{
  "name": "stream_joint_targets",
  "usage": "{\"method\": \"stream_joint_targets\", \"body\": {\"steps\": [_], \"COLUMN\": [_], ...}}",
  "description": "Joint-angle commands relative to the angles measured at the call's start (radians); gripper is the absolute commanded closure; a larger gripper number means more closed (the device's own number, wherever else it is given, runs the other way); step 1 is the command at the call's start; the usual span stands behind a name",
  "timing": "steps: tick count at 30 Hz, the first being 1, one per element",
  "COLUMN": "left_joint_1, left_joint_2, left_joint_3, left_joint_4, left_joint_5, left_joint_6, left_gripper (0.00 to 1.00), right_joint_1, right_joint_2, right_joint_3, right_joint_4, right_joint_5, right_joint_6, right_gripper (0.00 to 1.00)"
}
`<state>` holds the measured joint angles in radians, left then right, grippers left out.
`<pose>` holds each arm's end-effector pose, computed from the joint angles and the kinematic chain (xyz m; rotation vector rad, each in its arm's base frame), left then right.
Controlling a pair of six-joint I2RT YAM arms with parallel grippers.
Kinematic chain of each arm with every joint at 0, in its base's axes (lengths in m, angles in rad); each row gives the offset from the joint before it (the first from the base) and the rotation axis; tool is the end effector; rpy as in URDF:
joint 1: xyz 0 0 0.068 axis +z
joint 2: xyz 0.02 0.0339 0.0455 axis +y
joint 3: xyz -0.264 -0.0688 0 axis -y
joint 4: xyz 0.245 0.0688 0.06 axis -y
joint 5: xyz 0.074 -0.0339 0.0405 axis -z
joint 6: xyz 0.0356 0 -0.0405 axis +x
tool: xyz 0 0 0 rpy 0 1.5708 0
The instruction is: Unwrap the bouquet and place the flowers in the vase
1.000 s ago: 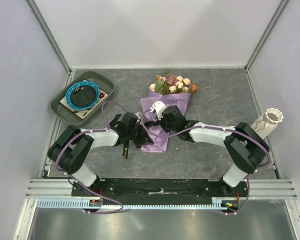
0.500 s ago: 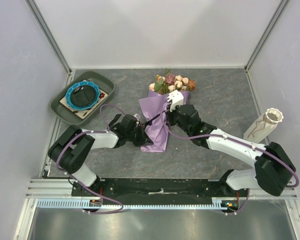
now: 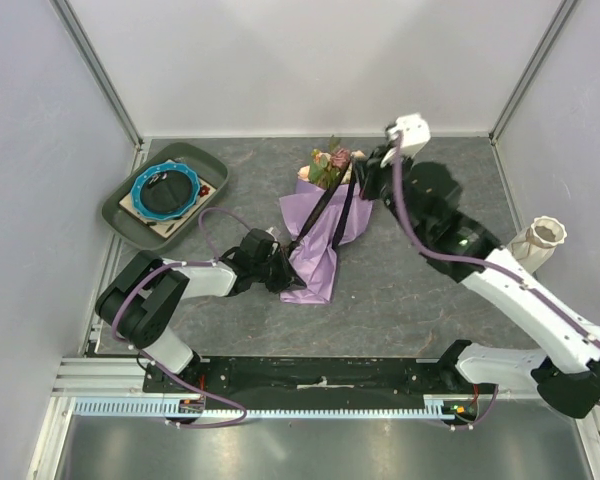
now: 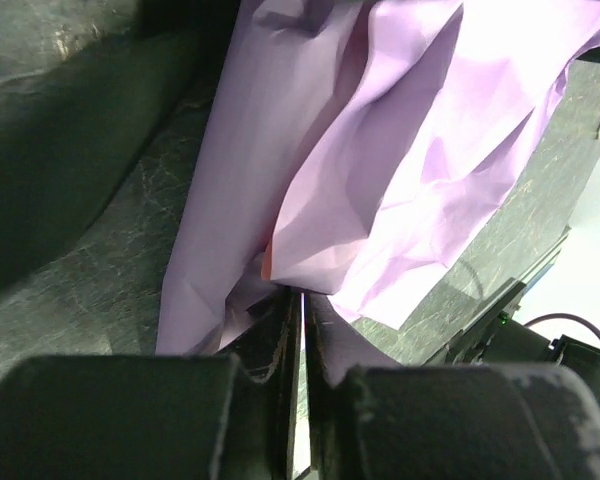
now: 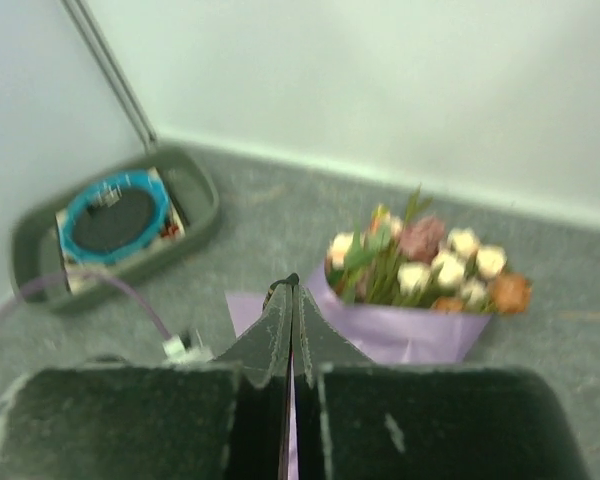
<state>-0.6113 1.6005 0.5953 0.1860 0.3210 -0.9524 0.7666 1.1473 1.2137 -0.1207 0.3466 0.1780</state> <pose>0.2256 -0.1718 0.1239 -0.2813 2.6250 -1.0351 0.1952 0.1712 0.4245 -0.2126 1.6264 0.4450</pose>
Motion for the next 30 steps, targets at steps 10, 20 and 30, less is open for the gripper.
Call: {"method": "stream_joint_targets", "body": {"steps": [10,20,30], "left_joint_1": [-0.002,-0.002,-0.002], "left_joint_2": [-0.014,-0.027,-0.059], "left_joint_3": [-0.005,-0.002,0.011], "left_joint_4": [-0.017,-0.019,-0.023], "left_joint_5": [-0.057,-0.053,-0.033], "left_joint_6": [0.023,0.033,0.053], "left_gripper": [0.79,0.76,0.70], "right_joint_1": [-0.001,-0.001,-0.001], "right_joint_2": [-0.021,-0.103,-0.262], "right_joint_3": [0.708,0.807,0.677], "right_joint_4": [-0.323,-0.395,-0.433], "right_joint_5": [0.166,0.169,0.112], "right_joint_6": [-0.222,-0.245,-0.200], "right_gripper": [1.00,1.00,1.00]}}
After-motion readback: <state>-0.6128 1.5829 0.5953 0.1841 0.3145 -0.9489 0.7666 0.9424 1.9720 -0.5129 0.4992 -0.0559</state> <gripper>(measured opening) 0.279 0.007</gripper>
